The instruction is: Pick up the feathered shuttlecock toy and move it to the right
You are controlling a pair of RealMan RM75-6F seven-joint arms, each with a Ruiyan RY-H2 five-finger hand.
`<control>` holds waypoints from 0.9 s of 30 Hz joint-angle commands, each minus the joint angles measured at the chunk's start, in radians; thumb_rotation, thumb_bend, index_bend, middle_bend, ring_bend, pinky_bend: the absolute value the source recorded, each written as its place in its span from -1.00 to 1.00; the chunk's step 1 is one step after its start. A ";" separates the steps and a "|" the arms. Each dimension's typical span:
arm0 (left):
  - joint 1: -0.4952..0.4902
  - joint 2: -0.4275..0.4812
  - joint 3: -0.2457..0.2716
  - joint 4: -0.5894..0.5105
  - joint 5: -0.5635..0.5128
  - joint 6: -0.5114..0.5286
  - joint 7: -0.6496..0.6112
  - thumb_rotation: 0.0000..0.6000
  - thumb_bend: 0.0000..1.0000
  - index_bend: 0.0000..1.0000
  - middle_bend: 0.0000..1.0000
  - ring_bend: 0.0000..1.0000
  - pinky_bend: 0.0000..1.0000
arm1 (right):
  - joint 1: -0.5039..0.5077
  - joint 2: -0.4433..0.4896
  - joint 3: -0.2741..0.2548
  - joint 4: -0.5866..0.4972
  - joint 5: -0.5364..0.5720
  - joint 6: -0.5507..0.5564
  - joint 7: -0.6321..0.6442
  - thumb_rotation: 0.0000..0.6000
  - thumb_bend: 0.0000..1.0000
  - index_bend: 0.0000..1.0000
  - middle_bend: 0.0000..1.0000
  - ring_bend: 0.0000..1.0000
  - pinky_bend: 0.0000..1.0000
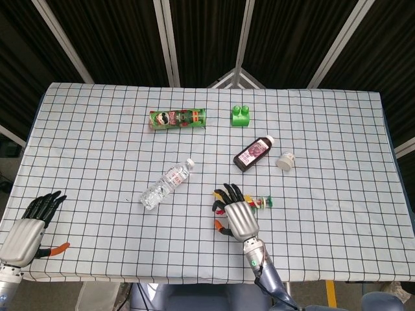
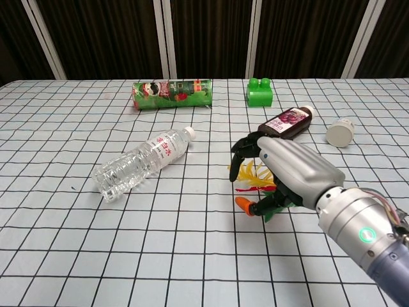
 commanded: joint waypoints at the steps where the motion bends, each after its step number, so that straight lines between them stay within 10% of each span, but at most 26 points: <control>1: -0.001 0.001 0.001 0.001 0.000 -0.002 -0.003 1.00 -1.00 -1.00 -1.00 -1.00 -1.00 | 0.007 -0.011 0.008 0.015 0.000 0.004 0.006 1.00 -0.24 -0.03 -0.58 -1.00 -1.00; 27: -0.006 0.007 0.005 -0.012 -0.011 -0.019 -0.010 1.00 -1.00 -1.00 -1.00 -1.00 -1.00 | 0.020 -0.043 0.011 0.132 0.027 -0.008 0.071 1.00 -0.07 0.22 -0.43 -1.00 -1.00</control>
